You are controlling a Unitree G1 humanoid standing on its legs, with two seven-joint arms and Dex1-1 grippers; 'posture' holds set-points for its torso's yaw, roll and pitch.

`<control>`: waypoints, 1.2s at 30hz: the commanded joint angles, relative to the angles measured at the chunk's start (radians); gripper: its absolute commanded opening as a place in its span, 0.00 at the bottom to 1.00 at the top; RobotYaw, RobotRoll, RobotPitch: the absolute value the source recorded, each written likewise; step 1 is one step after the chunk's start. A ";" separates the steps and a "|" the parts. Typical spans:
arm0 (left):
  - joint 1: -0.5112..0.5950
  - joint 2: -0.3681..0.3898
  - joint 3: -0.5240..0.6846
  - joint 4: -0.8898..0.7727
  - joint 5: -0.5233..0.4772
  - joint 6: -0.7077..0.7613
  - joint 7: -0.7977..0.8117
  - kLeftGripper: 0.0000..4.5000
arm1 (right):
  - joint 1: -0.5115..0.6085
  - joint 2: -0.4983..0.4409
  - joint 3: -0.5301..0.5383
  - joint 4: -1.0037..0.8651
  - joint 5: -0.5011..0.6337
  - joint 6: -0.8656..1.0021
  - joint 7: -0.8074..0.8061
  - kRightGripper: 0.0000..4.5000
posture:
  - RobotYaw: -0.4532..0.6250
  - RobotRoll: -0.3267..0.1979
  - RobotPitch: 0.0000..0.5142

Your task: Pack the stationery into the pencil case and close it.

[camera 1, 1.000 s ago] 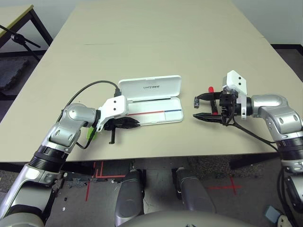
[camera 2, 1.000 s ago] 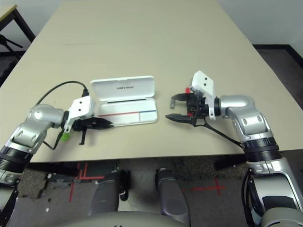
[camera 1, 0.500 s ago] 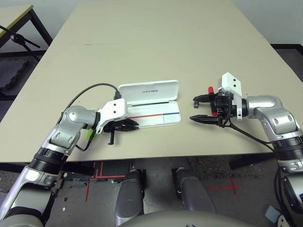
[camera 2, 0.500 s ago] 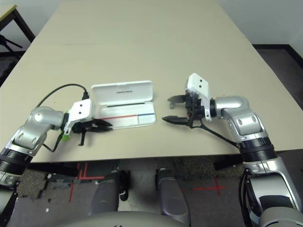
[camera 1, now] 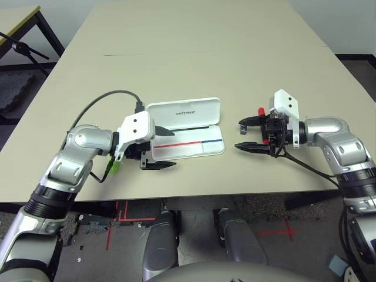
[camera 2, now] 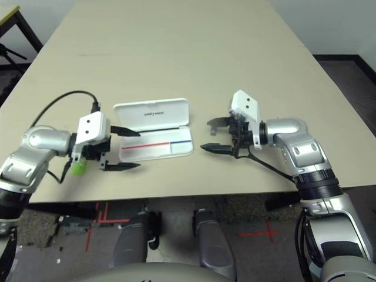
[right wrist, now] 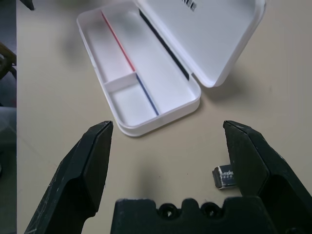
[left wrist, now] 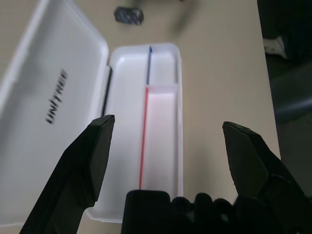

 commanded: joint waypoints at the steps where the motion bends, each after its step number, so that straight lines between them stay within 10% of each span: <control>1: -0.018 0.016 0.051 -0.057 -0.062 0.060 0.018 1.00 | -0.020 0.022 -0.064 -0.052 0.049 0.088 -0.087 1.00 | 0.40 0.62 0.30; 14: -0.050 0.000 0.040 -0.087 -0.085 0.108 0.052 1.00 | -0.200 0.229 -0.287 -0.046 0.016 0.626 -0.817 1.00 | 0.38 0.62 0.32; 33: -0.058 -0.007 0.012 -0.083 -0.070 0.094 0.063 1.00 | -0.058 0.200 -0.183 -0.010 -0.010 0.752 -0.853 1.00 | 0.39 0.62 0.30; 36: -0.056 -0.005 0.013 -0.084 -0.071 0.095 0.066 1.00 | -0.061 0.205 -0.184 0.006 -0.012 0.744 -0.851 0.86 | 0.39 0.62 0.30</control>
